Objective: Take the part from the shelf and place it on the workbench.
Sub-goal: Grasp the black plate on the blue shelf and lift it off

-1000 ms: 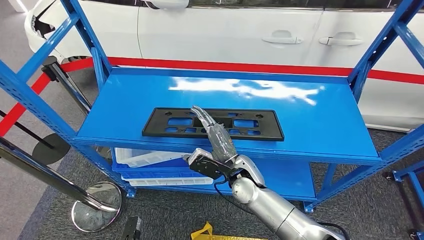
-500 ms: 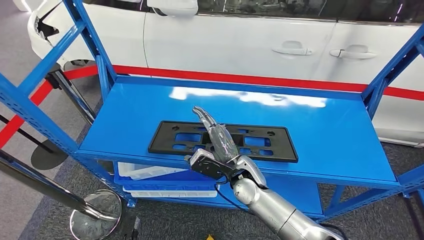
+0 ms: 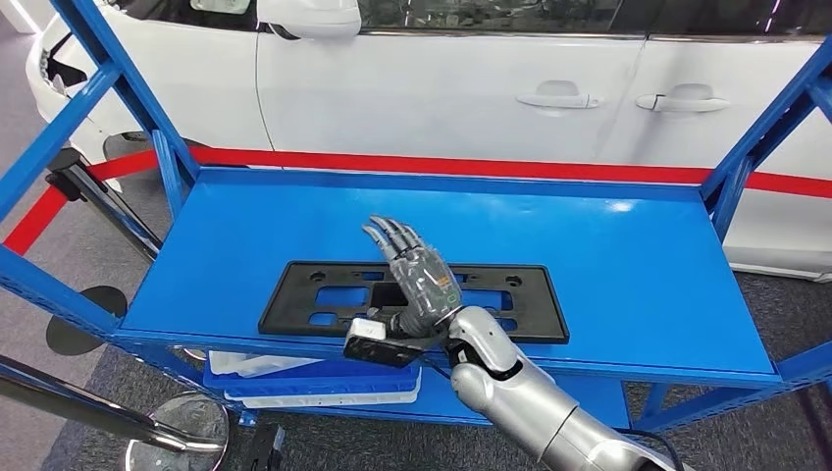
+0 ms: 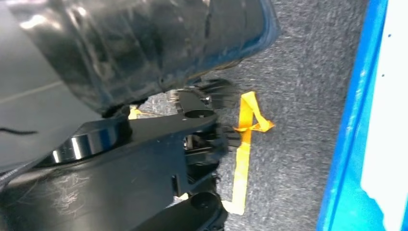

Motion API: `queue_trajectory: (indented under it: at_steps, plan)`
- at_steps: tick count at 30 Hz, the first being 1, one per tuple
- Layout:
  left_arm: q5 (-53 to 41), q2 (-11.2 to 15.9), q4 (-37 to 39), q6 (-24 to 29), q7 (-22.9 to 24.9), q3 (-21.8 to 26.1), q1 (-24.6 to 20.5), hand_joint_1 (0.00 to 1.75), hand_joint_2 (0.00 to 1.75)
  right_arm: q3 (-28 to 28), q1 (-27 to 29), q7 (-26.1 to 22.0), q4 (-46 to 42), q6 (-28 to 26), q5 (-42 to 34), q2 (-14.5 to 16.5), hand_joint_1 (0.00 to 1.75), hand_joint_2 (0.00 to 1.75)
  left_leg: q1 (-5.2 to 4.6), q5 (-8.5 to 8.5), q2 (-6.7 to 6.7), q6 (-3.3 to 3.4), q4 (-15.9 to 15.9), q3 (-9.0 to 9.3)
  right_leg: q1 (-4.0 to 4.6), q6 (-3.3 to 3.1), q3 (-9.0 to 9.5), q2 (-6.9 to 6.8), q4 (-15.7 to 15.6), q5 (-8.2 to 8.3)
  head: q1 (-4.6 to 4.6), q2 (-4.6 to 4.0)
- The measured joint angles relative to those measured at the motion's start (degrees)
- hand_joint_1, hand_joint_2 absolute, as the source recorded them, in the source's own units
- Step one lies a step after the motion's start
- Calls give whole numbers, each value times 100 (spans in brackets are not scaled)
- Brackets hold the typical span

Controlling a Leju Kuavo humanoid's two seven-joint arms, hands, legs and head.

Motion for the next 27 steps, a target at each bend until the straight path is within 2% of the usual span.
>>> queue_trajectory:
  at_steps: [1, 3, 5, 6, 7, 9, 10, 11, 12, 14, 15, 16, 17, 20, 22, 24, 25, 26, 27]
  plan:
    - [19, -1, 0, -5, 14, -1, -11, 0, 0, 94, 0, 58, 71, -29, 210, 49, 0, 175, -15, 69, -3, 28, -188, 59, 4, 25, 10, 1, 0, -17, -3, 0]
    - [45, -3, 0, -12, 28, -2, -17, 0, 0, 235, 10, 121, 195, -50, 416, 136, 0, 175, -42, 64, -12, 79, -276, 91, 11, 90, 18, -1, -5, -44, -10, 0]
    - [56, -10, 0, -12, 20, -2, -6, 0, 0, 341, 21, 140, 295, -49, 467, 200, 0, 175, -8, 163, -16, 130, -332, 146, 17, 160, 21, -13, 39, -110, -9, 0]
    - [55, -13, 0, -16, 5, -2, -8, 0, 0, 383, 26, 139, 338, -49, 464, 226, 0, 175, 6, 182, -15, 153, -365, 171, 18, 183, -28, -20, 166, -199, -2, 0]
    - [49, -18, 0, -25, -21, -2, -12, 0, 0, 418, 34, 129, 379, -50, 450, 247, 0, 175, 19, 196, -12, 170, -391, 191, 18, 203, -139, -28, 412, -343, 6, 0]
    - [31, -25, 0, -42, -85, -3, -22, 0, 0, 479, 62, 100, 455, -58, 397, 273, 0, 175, 9, 188, -10, 192, -391, 197, 11, 227, -488, -35, 1119, -670, 18, 0]
    - [25, -28, 0, -42, -113, -4, -21, 0, 0, 498, 87, 85, 490, -64, 366, 280, 0, 175, 7, 182, -10, 198, -387, 197, 9, 236, -646, -36, 1409, -753, 19, 0]
    - [23, -31, 0, -37, -132, -4, -19, 0, 0, 510, 112, 73, 524, -70, 332, 282, 0, 175, 5, 174, -12, 201, -381, 198, 7, 241, -724, -36, 1523, -732, 19, 0]
    - [24, -32, 0, -31, -142, -4, -17, 0, 0, 512, 131, 62, 552, -76, 301, 284, 0, 175, 5, 165, -15, 199, -371, 200, 5, 240, -702, -36, 1431, -611, 20, 0]
    - [25, -36, 0, -26, -156, -4, -16, 0, 0, 512, 137, 32, 594, -92, 247, 290, 0, 175, 5, 137, -23, 175, -337, 203, 4, 218, -394, -37, 735, -230, 21, 0]
    - [26, -39, 0, -22, -157, -4, -20, 0, 0, 512, 131, 18, 609, -103, 224, 299, 0, 175, -6, 119, -25, 154, -308, 195, 11, 202, -226, -36, 389, -103, 18, 0]
    - [26, -42, 0, -19, -154, -5, -23, 0, 0, 512, 127, 3, 623, -118, 196, 307, 0, 175, -15, 105, -26, 130, -288, 185, 16, 182, -112, -33, 153, -36, 16, 0]
    - [27, -44, 0, -16, -143, -7, -24, 0, 0, 512, 128, -15, 636, -137, 154, 314, 0, 175, -22, 98, -25, 107, -276, 174, 25, 162, -65, -28, 52, -31, 12, 0]
    - [53, -50, 0, -14, -96, -13, -18, 0, 0, 512, 139, -132, 650, -294, -59, 327, 0, 175, -19, 69, -22, 33, -247, 155, 26, 84, -54, -19, 12, -2, 11, 0]
    - [74, -52, 0, -14, -77, -16, -11, 0, 0, 512, 139, -214, 612, -505, -198, 351, 0, 87, -10, -135, -13, -23, 56, 24, 1, 27, -39, -26, -22, 21, -4, 0]
    - [101, -54, 0, -14, -72, -17, 4, 0, 0, 511, 141, -248, 538, -700, -264, 368, 0, 0, 2, -480, -8, -69, 747, -293, 2, -6, -36, -32, -24, 21, -20, 0]
    - [115, -54, 0, -13, -69, -17, 17, 0, 0, 509, 144, -253, 499, -782, -277, 369, 0, 0, 9, -600, -7, -83, 1083, -452, 6, -13, -37, -34, -20, 18, -19, 0]
    - [125, -55, 0, -12, -67, -19, 32, 0, 0, 505, 146, -253, 461, -855, -287, 369, 0, 0, 14, -622, -7, -91, 1257, -539, 9, -17, -38, -33, -15, 15, -20, 0]
    - [131, -55, 0, -10, -63, -20, 44, 0, 0, 497, 146, -253, 422, -922, -303, 369, 0, 0, 17, -540, -7, -91, 1223, -529, 10, -17, -38, -30, -9, 12, -20, 0]
